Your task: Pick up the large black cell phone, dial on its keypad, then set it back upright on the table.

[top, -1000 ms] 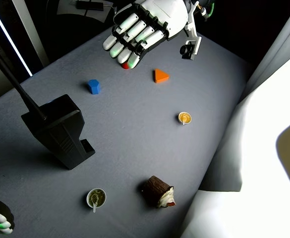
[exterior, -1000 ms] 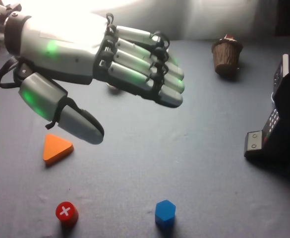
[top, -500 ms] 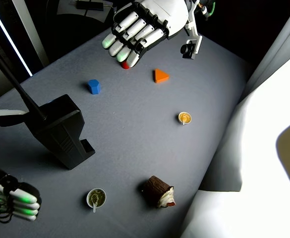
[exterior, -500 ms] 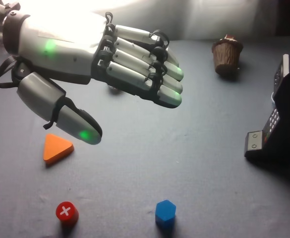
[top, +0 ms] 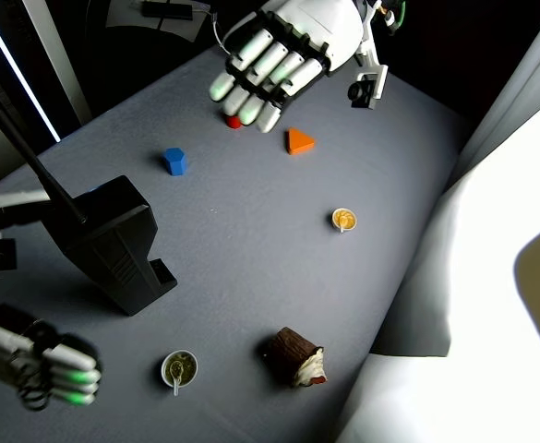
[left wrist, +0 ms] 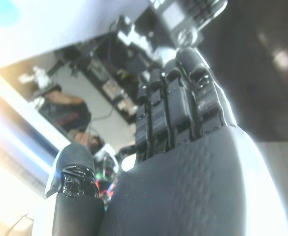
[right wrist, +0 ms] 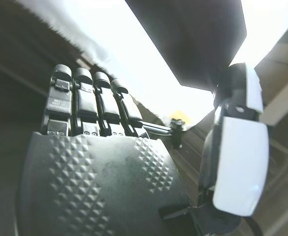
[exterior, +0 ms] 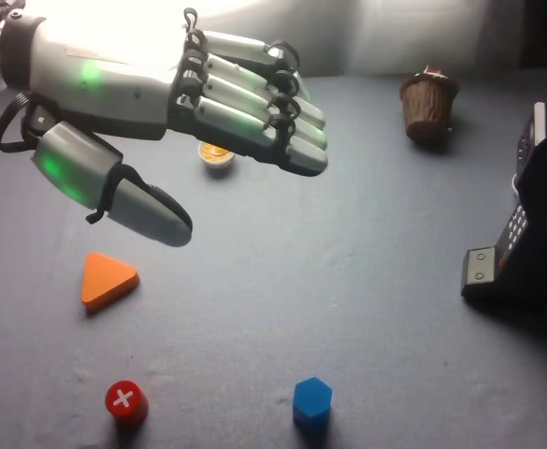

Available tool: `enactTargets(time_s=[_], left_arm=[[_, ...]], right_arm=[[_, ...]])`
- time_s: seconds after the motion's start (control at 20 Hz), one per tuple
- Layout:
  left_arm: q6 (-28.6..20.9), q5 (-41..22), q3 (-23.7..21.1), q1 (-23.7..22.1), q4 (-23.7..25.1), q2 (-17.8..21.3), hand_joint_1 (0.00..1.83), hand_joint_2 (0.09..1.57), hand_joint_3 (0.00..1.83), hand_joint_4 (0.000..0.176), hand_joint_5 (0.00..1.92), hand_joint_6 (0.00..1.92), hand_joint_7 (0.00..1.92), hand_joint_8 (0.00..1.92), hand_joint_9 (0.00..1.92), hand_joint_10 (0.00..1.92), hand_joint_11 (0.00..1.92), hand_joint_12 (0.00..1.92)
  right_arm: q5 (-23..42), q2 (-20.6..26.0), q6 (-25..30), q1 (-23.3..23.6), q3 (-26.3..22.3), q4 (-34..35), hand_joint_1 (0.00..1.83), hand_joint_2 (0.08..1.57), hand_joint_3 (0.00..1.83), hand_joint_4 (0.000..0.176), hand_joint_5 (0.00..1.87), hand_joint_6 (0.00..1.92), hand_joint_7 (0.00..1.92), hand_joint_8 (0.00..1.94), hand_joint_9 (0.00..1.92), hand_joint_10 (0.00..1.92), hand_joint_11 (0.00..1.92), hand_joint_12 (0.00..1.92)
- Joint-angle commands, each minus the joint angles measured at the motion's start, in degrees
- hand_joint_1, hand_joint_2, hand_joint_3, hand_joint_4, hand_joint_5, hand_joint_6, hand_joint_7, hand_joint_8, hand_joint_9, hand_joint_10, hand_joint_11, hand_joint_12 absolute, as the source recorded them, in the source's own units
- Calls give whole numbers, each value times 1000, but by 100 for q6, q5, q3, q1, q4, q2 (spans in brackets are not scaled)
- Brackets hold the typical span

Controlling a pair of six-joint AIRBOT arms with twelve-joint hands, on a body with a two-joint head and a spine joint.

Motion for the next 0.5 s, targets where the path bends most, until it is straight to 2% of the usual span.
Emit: enactTargets(time_s=[0.0, 0.05, 0.15, 0.25, 0.45], left_arm=[[8, -225, 28, -136, -608, 8, 32, 1271, 0, 0, 266, 8, 305, 3, 286, 12, 0, 849], [7, -217, 38, -134, -608, 8, 32, 1271, 0, 0, 266, 8, 305, 3, 286, 12, 0, 849], [4, -215, 61, -133, -615, 8, 63, 1255, 0, 0, 255, 1, 293, 1, 274, 4, 0, 794], [-18, -218, 74, -129, -660, 9, 74, 1248, 0, 0, 244, 0, 278, 0, 243, 0, 0, 677], [-27, -234, 76, -130, -692, 10, 74, 1258, 1, 0, 261, 4, 292, 2, 246, 2, 0, 775]], right_arm=[[675, 45, 31, 65, 1, -88, 590, 861, 0, 0, 0, 0, 0, 0, 0, 0, 0, 0], [635, 45, 23, 125, -22, -136, 590, 861, 0, 0, 0, 0, 0, 0, 0, 0, 0, 0], [583, 46, 3, 192, -44, -254, 477, 819, 0, 0, 0, 0, 0, 0, 0, 0, 10, 5], [515, 51, 4, 223, -39, -292, 501, 810, 0, 0, 0, 0, 0, 0, 0, 0, 0, 0], [427, 54, 7, 232, 16, -292, 462, 862, 2, 0, 0, 0, 0, 0, 0, 0, 0, 0]])
